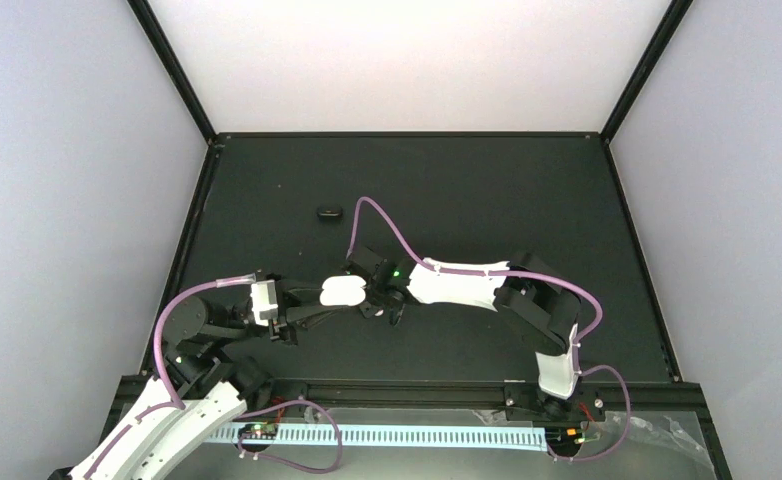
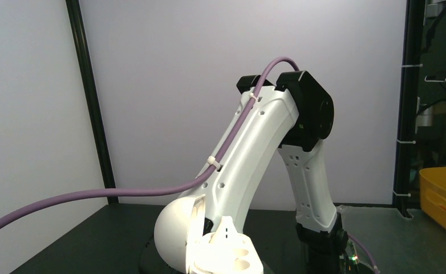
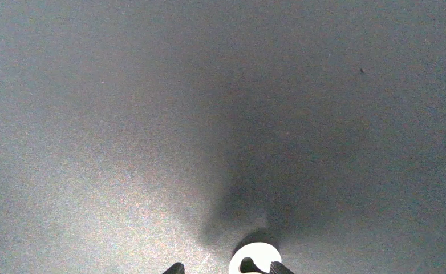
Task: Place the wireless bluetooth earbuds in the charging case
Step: Adjust the earbud at the center of the board.
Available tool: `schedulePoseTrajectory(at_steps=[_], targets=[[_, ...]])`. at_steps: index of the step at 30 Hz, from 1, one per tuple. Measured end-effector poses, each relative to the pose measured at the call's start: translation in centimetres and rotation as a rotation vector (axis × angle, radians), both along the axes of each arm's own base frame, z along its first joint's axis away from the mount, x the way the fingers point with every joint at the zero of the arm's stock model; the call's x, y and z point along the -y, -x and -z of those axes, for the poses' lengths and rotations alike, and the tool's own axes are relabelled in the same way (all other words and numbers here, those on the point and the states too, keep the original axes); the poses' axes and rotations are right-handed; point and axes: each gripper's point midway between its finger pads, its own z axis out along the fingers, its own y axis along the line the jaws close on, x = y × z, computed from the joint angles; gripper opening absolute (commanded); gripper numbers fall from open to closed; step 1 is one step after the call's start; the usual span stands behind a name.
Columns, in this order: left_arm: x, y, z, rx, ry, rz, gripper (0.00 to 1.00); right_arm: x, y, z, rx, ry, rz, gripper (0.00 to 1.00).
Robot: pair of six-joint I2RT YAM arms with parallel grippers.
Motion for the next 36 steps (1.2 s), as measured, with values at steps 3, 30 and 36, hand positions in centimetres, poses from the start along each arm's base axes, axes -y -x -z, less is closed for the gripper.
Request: schedulePoseTrajectory(at_steps=[3, 30, 36], targets=[[0.0, 0.0, 0.0, 0.0, 0.0, 0.0, 0.02, 0.0, 0.0, 0.1, -0.001, 0.002, 0.0, 0.38], [0.0, 0.0, 0.0, 0.0, 0.0, 0.0, 0.02, 0.9, -0.5, 1.6, 0.021, 0.065, 0.016, 0.23], [0.0, 0.0, 0.0, 0.0, 0.0, 0.0, 0.02, 1.1, -0.7, 1.6, 0.028, 0.072, 0.021, 0.19]])
